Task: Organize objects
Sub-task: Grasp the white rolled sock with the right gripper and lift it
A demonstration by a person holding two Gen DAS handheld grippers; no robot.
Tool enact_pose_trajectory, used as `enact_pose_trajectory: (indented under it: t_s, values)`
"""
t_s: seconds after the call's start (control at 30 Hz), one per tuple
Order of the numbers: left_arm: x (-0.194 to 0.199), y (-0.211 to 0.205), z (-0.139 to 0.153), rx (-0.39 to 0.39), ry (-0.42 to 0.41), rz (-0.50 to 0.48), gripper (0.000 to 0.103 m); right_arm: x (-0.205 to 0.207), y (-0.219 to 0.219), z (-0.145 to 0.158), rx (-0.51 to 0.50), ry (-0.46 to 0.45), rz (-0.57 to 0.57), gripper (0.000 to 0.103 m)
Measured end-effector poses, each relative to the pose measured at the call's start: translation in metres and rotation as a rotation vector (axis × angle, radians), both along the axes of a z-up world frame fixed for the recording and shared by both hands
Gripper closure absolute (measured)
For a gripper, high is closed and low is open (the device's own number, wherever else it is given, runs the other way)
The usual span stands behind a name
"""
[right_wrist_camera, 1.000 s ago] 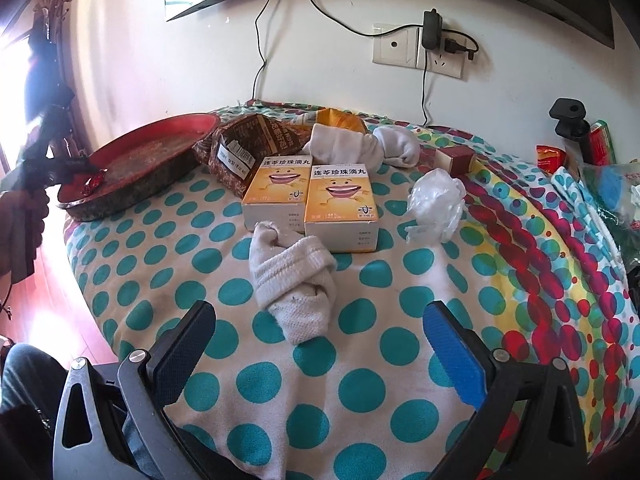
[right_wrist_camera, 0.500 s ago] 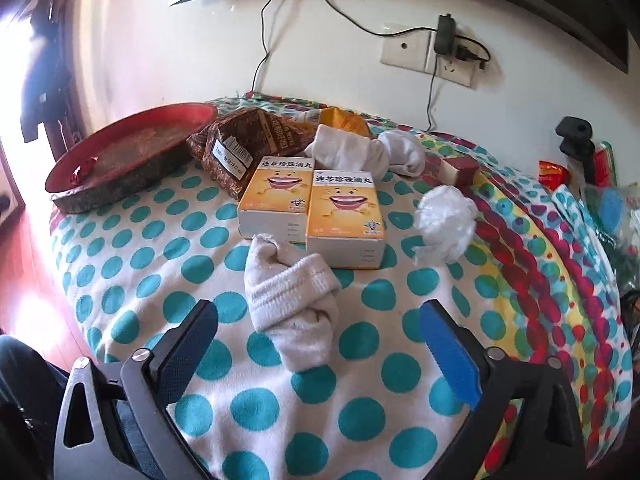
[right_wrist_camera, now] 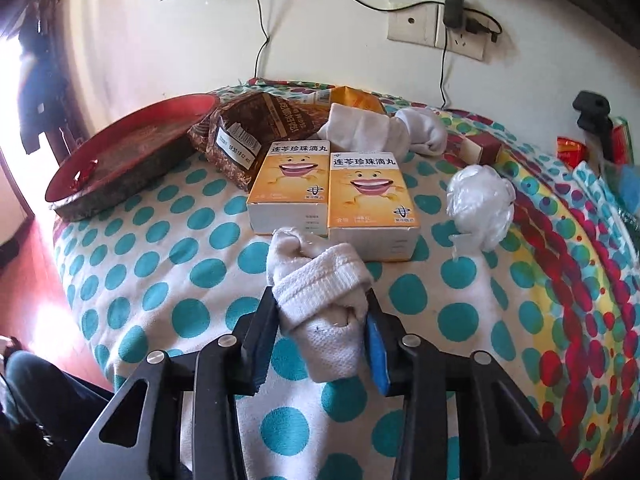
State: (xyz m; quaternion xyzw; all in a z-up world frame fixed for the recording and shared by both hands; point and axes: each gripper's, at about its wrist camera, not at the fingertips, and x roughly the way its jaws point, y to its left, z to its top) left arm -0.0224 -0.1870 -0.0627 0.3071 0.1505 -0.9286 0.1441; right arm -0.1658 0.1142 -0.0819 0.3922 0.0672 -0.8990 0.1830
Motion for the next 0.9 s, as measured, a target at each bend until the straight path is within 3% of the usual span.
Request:
enact_pose_trajectory:
  t_s: [0.13, 0.5, 0.7, 0.9]
  values:
    - [-0.001, 0.001, -0.001, 0.002, -0.012, -0.001, 0.028, 0.004, 0.002, 0.007, -0.005, 0.009, 0.003, 0.073]
    - [-0.001, 0.001, -0.003, -0.008, -0.027, 0.002, 0.028, 0.025, -0.025, 0.042, -0.006, 0.087, 0.096, 0.074]
    - [0.002, -0.003, -0.001, -0.012, -0.018, 0.014, 0.028, 0.014, -0.075, 0.063, -0.032, 0.108, 0.186, 0.074]
    - [0.004, -0.012, 0.0, -0.013, -0.009, 0.04, 0.028, -0.002, -0.161, 0.08, -0.051, 0.141, 0.306, 0.074]
